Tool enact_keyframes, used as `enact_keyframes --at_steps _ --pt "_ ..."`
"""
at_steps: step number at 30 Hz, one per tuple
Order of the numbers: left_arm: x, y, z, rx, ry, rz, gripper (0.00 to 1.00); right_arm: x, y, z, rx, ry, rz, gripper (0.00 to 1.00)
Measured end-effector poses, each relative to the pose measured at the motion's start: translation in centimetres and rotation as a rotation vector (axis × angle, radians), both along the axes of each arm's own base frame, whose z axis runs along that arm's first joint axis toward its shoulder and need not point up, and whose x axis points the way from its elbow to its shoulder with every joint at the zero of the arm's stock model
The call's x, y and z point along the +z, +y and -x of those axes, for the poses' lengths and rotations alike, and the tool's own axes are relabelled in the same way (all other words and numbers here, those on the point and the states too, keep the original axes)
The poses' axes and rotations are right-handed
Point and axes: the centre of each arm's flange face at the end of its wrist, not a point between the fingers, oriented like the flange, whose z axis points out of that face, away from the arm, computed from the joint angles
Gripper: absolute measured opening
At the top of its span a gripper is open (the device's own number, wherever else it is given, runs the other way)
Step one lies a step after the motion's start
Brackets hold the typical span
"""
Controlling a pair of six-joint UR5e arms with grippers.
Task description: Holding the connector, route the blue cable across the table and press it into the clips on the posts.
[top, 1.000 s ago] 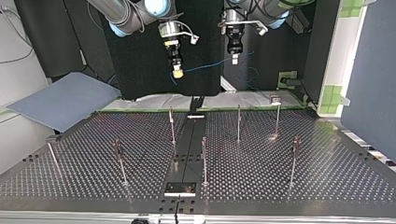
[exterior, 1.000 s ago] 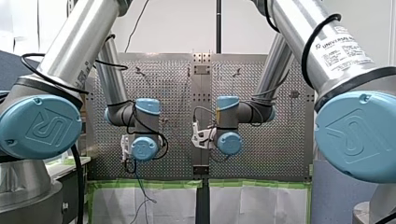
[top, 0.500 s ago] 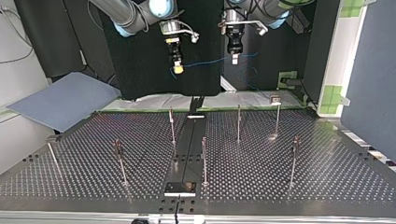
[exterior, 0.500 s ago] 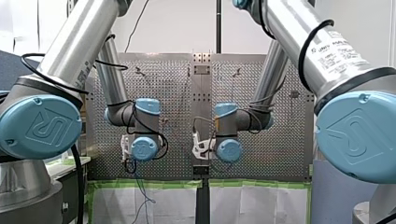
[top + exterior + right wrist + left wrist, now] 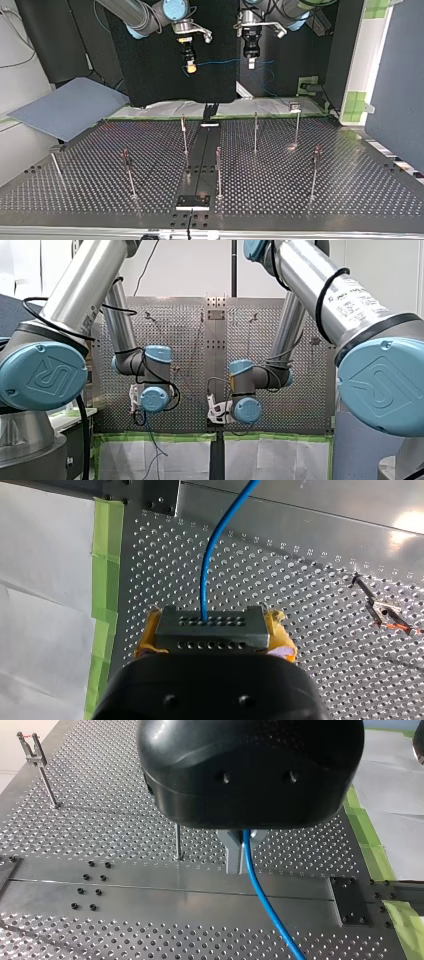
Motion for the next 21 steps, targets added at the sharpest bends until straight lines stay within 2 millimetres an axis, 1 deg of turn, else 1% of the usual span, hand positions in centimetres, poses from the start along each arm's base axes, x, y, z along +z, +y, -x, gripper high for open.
enact_keyframes --at_steps 4,10,17,21 --pt "0.2 0.4 0.5 0.0 0.012 -0.021 0.0 0.9 -0.6 -0.6 0.006 -0.023 0.013 0.0" --pt "1.5 0.9 1.0 0.003 0.023 -0.048 0.0 4.3 -1.5 -2.5 0.019 -0.123 0.048 0.0" --pt "4.3 0.9 -0.6 0.057 -0.01 -0.026 0.0 9.3 -2.8 -4.7 0.074 -0.226 0.072 0.0" --pt "6.6 0.9 -1.7 0.109 -0.038 -0.002 0.0 12.3 -3.5 -6.0 0.112 -0.257 0.093 0.0"
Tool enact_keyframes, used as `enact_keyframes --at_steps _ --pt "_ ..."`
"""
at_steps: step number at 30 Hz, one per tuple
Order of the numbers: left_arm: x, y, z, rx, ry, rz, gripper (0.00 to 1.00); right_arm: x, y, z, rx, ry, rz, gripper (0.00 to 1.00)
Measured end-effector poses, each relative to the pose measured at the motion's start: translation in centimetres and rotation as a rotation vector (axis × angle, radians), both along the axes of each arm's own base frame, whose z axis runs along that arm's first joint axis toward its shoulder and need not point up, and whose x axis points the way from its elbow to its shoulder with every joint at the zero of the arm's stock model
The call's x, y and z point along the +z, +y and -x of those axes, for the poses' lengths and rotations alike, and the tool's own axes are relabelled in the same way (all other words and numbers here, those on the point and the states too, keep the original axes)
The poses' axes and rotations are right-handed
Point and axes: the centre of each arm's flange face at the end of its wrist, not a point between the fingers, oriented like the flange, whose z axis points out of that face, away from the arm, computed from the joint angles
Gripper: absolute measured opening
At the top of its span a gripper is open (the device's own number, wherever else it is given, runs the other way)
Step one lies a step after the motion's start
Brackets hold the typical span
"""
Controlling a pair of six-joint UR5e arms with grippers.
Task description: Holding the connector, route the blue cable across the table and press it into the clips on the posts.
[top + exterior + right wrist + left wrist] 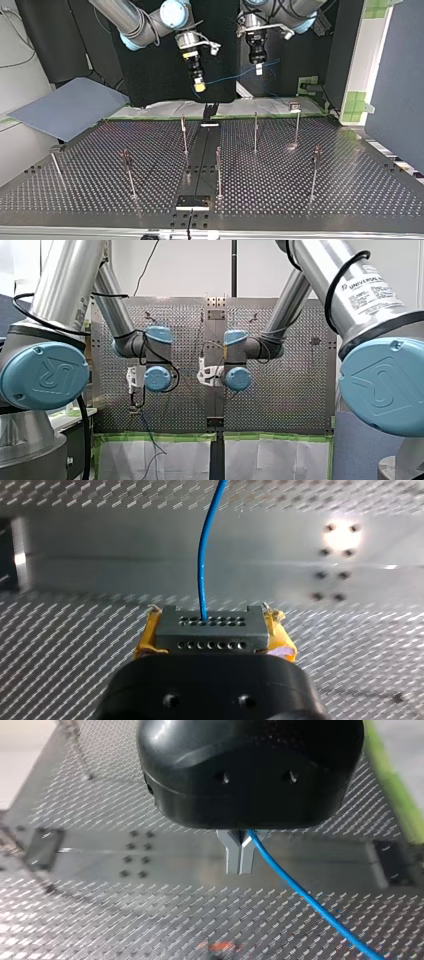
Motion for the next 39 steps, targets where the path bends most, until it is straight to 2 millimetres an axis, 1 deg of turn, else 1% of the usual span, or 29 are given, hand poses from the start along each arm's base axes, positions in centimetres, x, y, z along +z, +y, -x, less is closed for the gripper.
enact_keyframes --at_steps 4,8,11,15,22,24,33,39 --pt "1.8 0.4 -0.6 0.048 -0.019 0.017 0.0 3.2 -0.5 -1.1 0.037 -0.028 0.025 0.0" --pt "3.2 1.1 -0.7 0.097 -0.026 0.032 0.0 6.7 -0.9 -2.1 0.078 -0.056 0.053 0.0" --pt "4.0 1.7 -0.6 0.129 -0.029 0.044 0.0 8.3 -1.1 -2.8 0.107 -0.068 0.063 0.0" --pt "5.1 2.7 -0.5 0.178 -0.038 0.073 0.0 8.8 -1.4 -3.8 0.14 -0.072 0.061 0.0" --pt "7.8 4.0 -0.8 0.255 -0.073 0.141 0.0 7.6 -1.7 -5.7 0.177 -0.05 0.042 0.0" --pt "8.5 4.2 -0.9 0.261 -0.08 0.151 0.0 7.6 -1.6 -6.3 0.185 -0.046 0.038 0.0" --pt "11.8 5.1 -1.5 0.247 -0.122 0.184 0.0 9.7 -1.3 -8.6 0.21 -0.047 0.037 0.0" --pt "12.9 5.5 -2.5 0.253 -0.13 0.187 0.0 11.5 -0.7 -10.1 0.23 -0.05 0.036 0.0"
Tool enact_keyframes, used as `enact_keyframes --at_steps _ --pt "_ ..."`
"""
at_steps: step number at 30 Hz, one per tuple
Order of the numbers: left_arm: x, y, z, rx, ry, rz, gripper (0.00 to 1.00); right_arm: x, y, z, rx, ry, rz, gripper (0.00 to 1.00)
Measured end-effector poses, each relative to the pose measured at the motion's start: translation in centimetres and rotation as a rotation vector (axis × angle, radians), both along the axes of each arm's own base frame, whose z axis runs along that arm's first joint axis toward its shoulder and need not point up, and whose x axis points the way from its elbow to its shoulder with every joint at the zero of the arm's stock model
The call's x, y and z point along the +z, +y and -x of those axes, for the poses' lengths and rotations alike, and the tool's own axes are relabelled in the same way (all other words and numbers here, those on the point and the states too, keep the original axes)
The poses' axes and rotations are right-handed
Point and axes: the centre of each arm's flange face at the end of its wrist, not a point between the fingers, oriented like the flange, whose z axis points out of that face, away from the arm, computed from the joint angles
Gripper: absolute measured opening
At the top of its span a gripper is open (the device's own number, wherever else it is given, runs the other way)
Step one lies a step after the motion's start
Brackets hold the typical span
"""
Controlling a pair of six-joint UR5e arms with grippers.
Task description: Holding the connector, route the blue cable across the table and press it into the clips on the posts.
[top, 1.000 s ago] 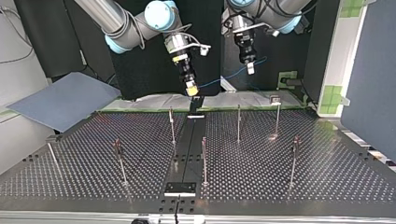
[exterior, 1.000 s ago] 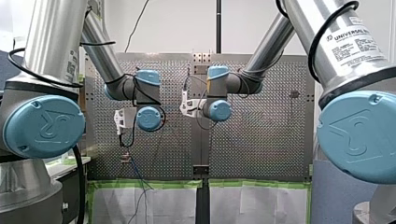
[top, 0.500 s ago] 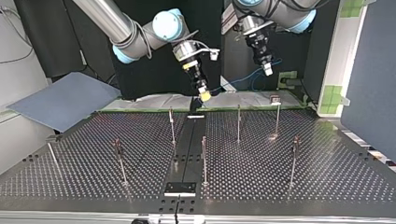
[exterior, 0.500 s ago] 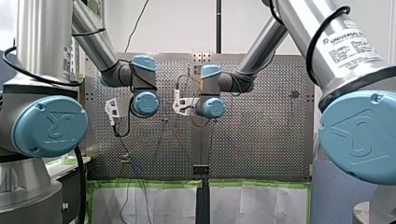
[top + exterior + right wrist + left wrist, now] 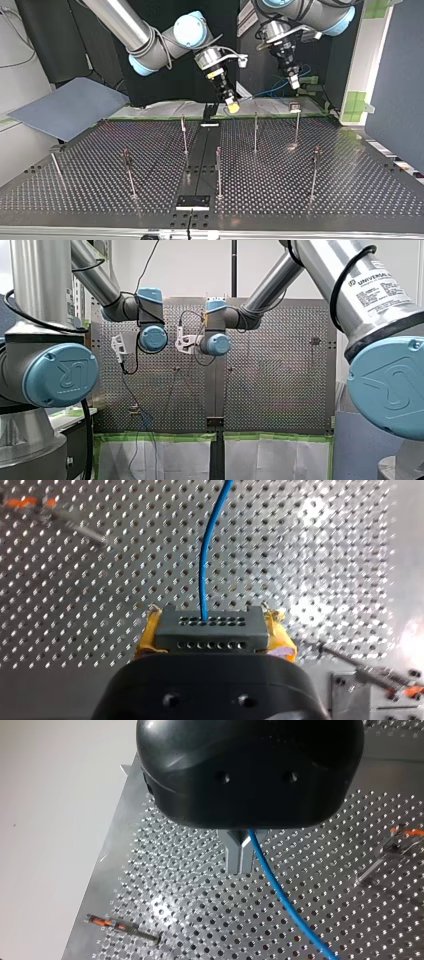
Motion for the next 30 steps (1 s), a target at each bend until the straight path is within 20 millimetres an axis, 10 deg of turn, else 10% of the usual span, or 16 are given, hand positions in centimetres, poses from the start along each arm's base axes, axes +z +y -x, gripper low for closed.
enact_keyframes --at_steps 30 --pt "8.0 2.9 -6.7 0.078 -0.028 -0.042 0.0 9.3 -2.8 -3.7 0.016 -0.085 0.059 0.0"
